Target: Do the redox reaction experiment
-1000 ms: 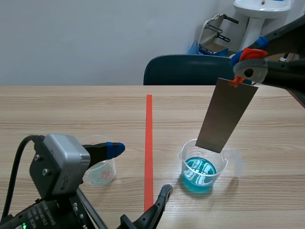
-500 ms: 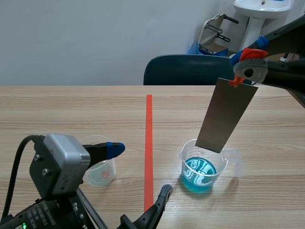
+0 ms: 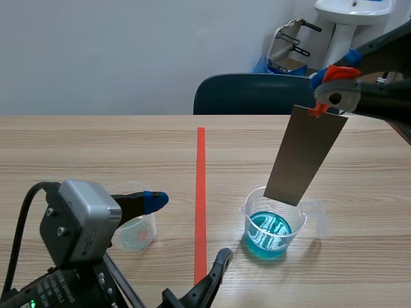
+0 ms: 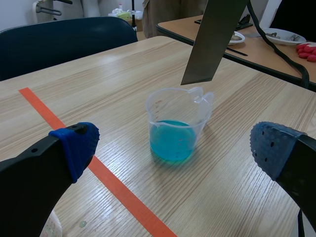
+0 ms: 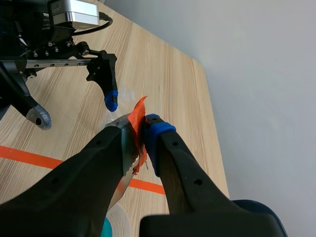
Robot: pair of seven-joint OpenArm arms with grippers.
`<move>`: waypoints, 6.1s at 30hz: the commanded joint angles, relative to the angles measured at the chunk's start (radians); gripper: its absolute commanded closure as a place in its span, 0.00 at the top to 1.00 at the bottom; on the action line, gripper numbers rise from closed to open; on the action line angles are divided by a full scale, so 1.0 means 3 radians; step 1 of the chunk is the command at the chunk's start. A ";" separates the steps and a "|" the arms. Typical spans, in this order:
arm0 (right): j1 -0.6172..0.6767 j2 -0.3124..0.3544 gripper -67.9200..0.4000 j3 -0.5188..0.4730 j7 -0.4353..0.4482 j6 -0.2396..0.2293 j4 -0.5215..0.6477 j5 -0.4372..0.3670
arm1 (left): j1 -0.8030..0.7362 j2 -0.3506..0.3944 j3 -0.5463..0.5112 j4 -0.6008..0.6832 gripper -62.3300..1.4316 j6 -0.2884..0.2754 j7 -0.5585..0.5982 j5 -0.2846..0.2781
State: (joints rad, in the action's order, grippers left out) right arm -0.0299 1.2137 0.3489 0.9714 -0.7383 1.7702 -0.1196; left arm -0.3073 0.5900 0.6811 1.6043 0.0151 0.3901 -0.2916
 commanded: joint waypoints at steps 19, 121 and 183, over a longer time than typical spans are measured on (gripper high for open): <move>-0.0050 -0.0535 0.02 -0.0028 0.0064 -0.0024 -0.0261 0.0621 | -0.0009 -0.0018 0.0006 0.0042 1.00 -0.0006 0.0046 -0.0009; -0.0463 -0.1554 0.02 0.0429 0.0099 -0.0024 -0.1459 0.1573 | -0.0008 -0.0018 0.0006 0.0042 1.00 -0.0006 0.0046 -0.0008; -0.0463 -0.1554 0.02 0.0429 0.0098 -0.0024 -0.1459 0.1573 | -0.0009 -0.0025 0.0006 0.0042 1.00 -0.0008 0.0046 -0.0008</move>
State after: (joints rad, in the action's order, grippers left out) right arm -0.1596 0.7372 0.4801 0.9936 -0.7376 1.3155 0.3595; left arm -0.3073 0.5873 0.6811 1.6043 0.0151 0.3908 -0.2916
